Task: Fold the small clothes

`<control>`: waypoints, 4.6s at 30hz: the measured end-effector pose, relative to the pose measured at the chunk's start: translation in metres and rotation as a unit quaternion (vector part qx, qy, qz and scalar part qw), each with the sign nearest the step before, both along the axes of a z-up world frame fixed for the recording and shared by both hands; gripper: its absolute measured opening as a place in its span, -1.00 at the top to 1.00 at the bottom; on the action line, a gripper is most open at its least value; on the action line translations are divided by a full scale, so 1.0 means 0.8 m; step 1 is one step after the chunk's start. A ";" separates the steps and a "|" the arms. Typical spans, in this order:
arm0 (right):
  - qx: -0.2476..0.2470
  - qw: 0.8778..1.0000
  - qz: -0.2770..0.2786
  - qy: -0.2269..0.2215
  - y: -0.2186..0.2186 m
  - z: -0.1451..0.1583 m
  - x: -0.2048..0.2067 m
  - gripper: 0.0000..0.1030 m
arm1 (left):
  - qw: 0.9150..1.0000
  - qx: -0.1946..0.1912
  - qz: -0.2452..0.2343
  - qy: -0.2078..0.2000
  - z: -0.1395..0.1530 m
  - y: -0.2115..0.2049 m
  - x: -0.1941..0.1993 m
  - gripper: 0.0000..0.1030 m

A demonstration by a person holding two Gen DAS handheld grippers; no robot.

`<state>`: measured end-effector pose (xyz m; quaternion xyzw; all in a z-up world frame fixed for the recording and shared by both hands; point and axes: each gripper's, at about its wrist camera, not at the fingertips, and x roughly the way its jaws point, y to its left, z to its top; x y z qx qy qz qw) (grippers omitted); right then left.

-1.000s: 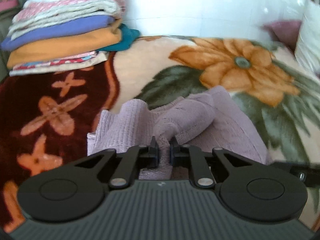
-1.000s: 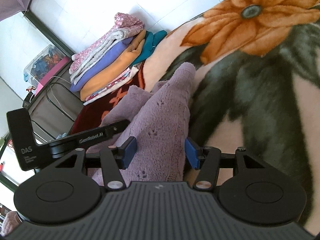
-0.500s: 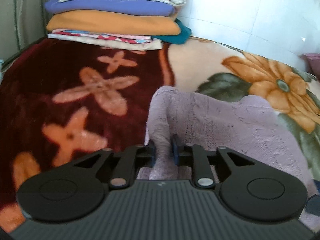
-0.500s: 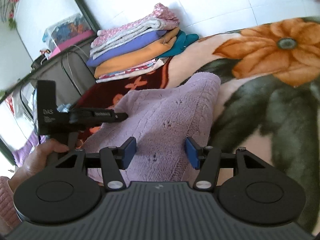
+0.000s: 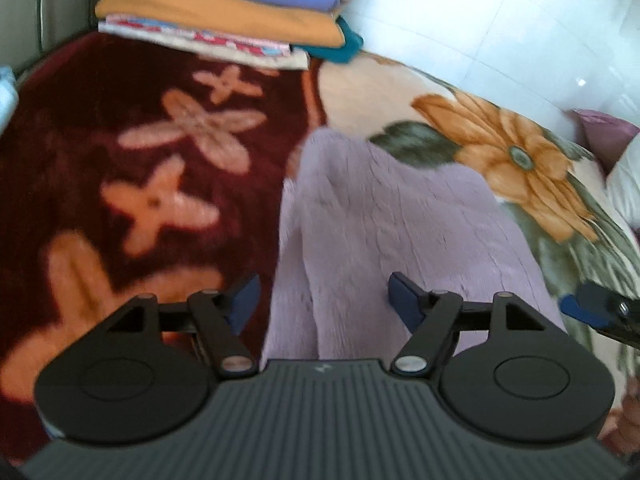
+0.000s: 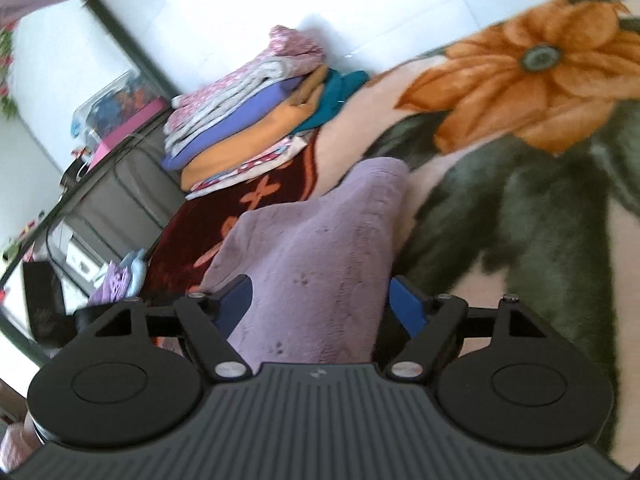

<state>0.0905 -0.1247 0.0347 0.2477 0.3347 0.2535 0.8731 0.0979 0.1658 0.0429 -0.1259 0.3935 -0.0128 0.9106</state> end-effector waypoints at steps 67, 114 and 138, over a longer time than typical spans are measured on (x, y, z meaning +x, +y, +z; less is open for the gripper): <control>-0.194 0.980 -0.042 -0.034 -0.075 0.024 -0.276 -0.76 | 0.998 0.001 -0.050 -0.033 0.018 -0.145 -0.241 -0.47; -0.269 0.962 -0.057 -0.001 -0.043 -0.049 -0.309 -1.00 | 0.992 0.122 -0.013 -0.010 -0.044 -0.216 -0.262 -0.65; -0.270 0.961 -0.057 -0.001 -0.042 -0.049 -0.309 -1.00 | 0.992 0.122 -0.013 -0.009 -0.044 -0.216 -0.261 -0.65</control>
